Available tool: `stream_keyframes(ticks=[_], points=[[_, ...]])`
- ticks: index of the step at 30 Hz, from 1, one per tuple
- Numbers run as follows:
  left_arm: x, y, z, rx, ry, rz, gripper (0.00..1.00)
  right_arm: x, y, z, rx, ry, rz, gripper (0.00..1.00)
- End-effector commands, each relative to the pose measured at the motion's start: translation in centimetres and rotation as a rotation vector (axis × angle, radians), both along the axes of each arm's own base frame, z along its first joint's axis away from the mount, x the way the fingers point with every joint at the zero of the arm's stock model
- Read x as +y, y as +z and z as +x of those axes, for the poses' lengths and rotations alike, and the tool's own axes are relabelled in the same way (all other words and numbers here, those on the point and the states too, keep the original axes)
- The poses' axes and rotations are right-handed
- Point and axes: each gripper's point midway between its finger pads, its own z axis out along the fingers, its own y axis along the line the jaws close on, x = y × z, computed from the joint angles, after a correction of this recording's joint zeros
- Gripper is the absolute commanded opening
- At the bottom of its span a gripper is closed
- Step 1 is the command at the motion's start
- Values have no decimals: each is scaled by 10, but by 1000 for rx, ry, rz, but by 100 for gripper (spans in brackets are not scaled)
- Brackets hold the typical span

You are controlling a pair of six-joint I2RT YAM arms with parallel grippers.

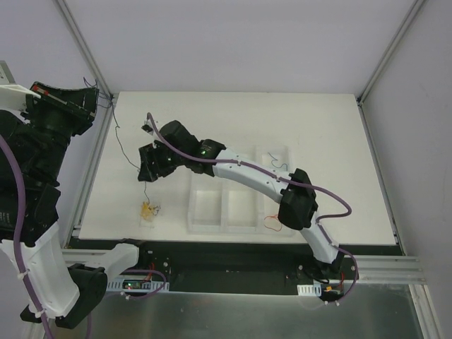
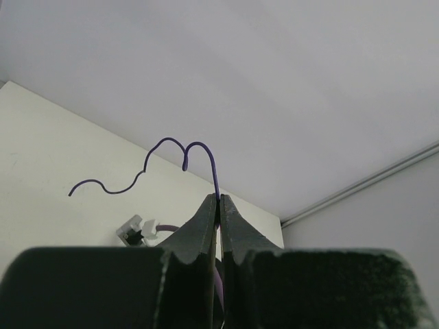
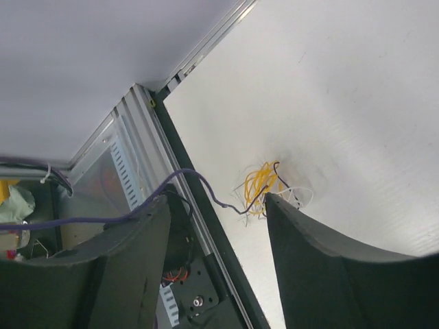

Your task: Untangle the cables

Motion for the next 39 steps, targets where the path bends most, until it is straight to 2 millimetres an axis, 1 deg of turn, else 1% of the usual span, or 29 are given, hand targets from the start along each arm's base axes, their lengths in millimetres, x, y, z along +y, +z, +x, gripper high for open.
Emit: stream_keyframes(ticks=[1,2,3,4,5,7,8,10,11,13,14,15,17,19,21,22,24,26,28,29,30,31,33,34,37,39], points=[[-3,6,6,-21,-12,-4,0,20,7,12,52,-77,64,53],[-3,6,6,-22,-12,4,0,20,9,15,55,-84,66,41],[-2,6,6,-22,-8,8,0,19,13,18,59,-86,71,33],[-1,4,7,-18,-2,16,0,20,22,22,50,-90,96,28],[2,3,6,-18,12,19,0,20,33,29,34,-95,125,26],[6,-2,6,-4,39,9,0,23,55,41,9,-111,185,28],[7,-3,6,-4,45,2,0,25,62,44,7,-110,208,33],[6,0,7,-10,42,6,0,30,68,43,8,-95,226,48],[6,2,8,-11,42,7,0,32,67,44,9,-92,226,50],[8,4,8,-17,50,6,0,32,65,48,15,-109,216,41],[10,5,7,-18,60,5,0,33,67,48,17,-107,224,35],[12,5,7,-21,70,7,0,33,72,49,19,-110,241,32],[14,8,4,-30,79,3,0,37,83,50,8,-110,279,31],[13,11,3,-39,76,-3,0,38,89,50,4,-108,294,38],[11,14,2,-46,65,-5,0,35,86,46,-2,-91,272,49],[11,15,2,-47,64,-3,0,29,85,47,-16,-98,249,52],[11,15,2,-47,62,-9,0,13,81,50,-48,-104,204,54],[10,16,1,-50,60,-10,0,-4,83,51,-101,-87,178,57],[12,15,-1,-50,69,-12,0,-17,80,43,-165,-33,138,61],[14,14,-1,-49,79,-17,0,-23,74,40,-172,-22,116,63],[18,14,-2,-50,98,-19,0,-28,64,39,-168,-26,94,64],[20,15,-4,-56,110,-18,0,-32,48,38,-154,-24,73,65],[23,18,-7,-64,123,-10,0,-33,39,27,-134,10,80,67],[23,20,-8,-70,122,-9,0,-30,37,19,-127,37,81,67],[20,21,-9,-72,104,-20,0,-14,28,-4,-131,90,82,68],[18,21,-9,-73,97,-27,0,-3,24,-12,-115,87,98,68]])
